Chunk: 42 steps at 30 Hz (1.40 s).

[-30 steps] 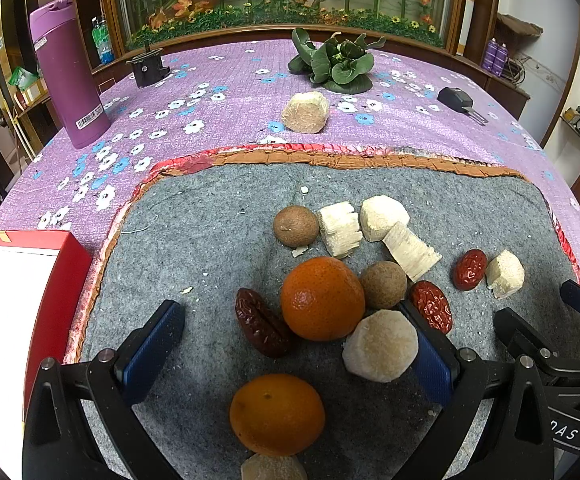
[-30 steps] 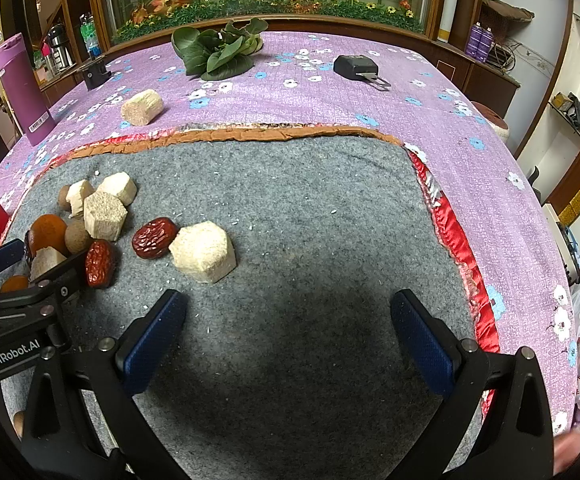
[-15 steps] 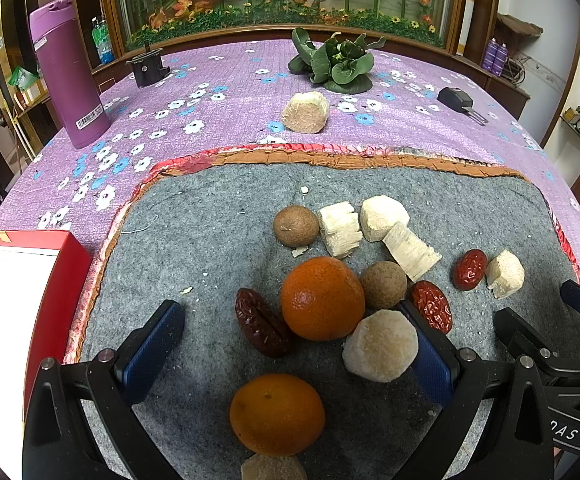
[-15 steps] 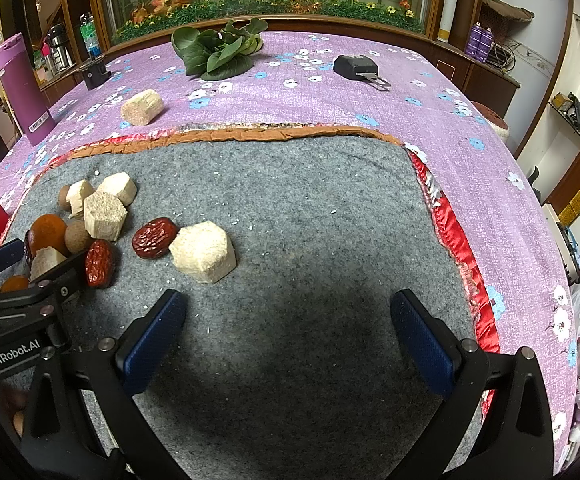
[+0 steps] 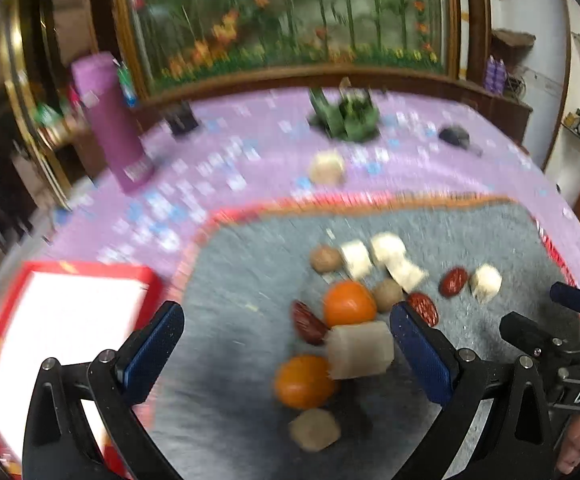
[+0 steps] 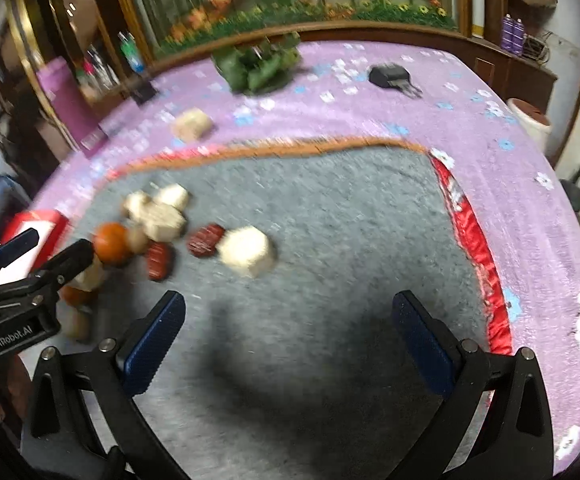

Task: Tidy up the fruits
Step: 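Move the left tool to a beige cube while the right tool approaches a beige hexagonal cake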

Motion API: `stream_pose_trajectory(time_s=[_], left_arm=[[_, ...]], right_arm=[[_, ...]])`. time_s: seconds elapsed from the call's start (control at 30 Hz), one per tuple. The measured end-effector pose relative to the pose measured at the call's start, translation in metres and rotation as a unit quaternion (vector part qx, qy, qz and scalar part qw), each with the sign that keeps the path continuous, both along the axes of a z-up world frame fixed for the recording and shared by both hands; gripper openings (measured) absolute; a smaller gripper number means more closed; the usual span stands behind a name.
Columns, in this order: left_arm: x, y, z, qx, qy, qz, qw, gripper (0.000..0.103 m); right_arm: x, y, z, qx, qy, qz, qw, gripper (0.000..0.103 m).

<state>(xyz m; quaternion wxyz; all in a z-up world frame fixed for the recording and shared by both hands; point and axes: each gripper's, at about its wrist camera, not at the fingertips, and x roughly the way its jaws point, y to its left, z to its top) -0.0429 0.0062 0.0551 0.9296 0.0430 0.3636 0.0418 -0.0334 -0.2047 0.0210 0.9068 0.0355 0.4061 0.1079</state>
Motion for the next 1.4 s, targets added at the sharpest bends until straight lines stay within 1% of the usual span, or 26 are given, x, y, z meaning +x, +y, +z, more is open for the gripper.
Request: stream_pose_trajectory(time_s=[0.07, 0.23, 0.27, 0.3, 0.4, 0.53, 0.67, 0.83, 1.1, 1.17, 1.23, 1.3, 1.37, 1.4], left_arm=[[-0.011, 0.007, 0.014, 0.002, -0.019, 0.011, 0.9998, 0.102], [-0.030, 0.024, 0.040, 0.005, -0.063, 0.043, 0.9971, 0.102], [-0.031, 0.026, 0.042, 0.004, -0.065, 0.048, 0.9967, 0.102], [-0.030, 0.024, 0.046, 0.024, -0.065, 0.051, 0.9962, 0.102], [-0.031, 0.024, 0.051, 0.045, -0.065, 0.058, 0.9952, 0.102], [-0.038, 0.029, 0.053, 0.043, -0.071, 0.061, 0.9946, 0.102], [-0.039, 0.028, 0.053, 0.056, -0.073, 0.064, 0.9937, 0.102], [-0.043, 0.031, 0.056, 0.059, -0.079, 0.066, 0.9929, 0.102], [-0.046, 0.028, 0.057, 0.070, -0.076, 0.060, 0.9929, 0.102], [-0.047, 0.027, 0.055, 0.068, -0.071, 0.055, 0.9936, 0.102], [-0.049, 0.025, 0.048, 0.062, -0.050, 0.033, 0.9963, 0.102], [-0.052, 0.022, 0.034, 0.053, -0.009, -0.003, 0.9985, 0.102], [-0.058, 0.019, 0.019, 0.052, 0.024, -0.033, 0.9978, 0.102], [-0.062, 0.017, 0.009, 0.051, 0.049, -0.056, 0.9959, 0.102]], right_arm=[[-0.003, 0.002, 0.006, 0.006, -0.027, 0.007, 1.000, 0.103], [-0.016, 0.005, 0.018, 0.032, -0.060, 0.012, 0.998, 0.103], [-0.017, 0.005, 0.019, 0.035, -0.061, 0.014, 0.997, 0.103], [-0.018, 0.005, 0.021, 0.037, -0.065, 0.014, 0.997, 0.103], [-0.022, 0.002, 0.025, 0.045, -0.069, 0.015, 0.996, 0.103], [-0.020, 0.000, 0.027, 0.047, -0.073, 0.014, 0.996, 0.103], [-0.021, -0.004, 0.028, 0.055, -0.072, 0.011, 0.996, 0.103], [-0.022, -0.009, 0.030, 0.065, -0.079, 0.005, 0.995, 0.103], [-0.022, -0.015, 0.031, 0.078, -0.087, -0.002, 0.993, 0.103], [-0.022, -0.015, 0.032, 0.074, -0.088, -0.005, 0.993, 0.103], [-0.020, -0.016, 0.030, 0.067, -0.086, -0.013, 0.994, 0.103], [-0.020, -0.018, 0.029, 0.068, -0.084, -0.015, 0.994, 0.103], [-0.019, -0.022, 0.027, 0.065, -0.082, -0.019, 0.994, 0.103], [-0.018, -0.024, 0.025, 0.058, -0.078, -0.023, 0.995, 0.103]])
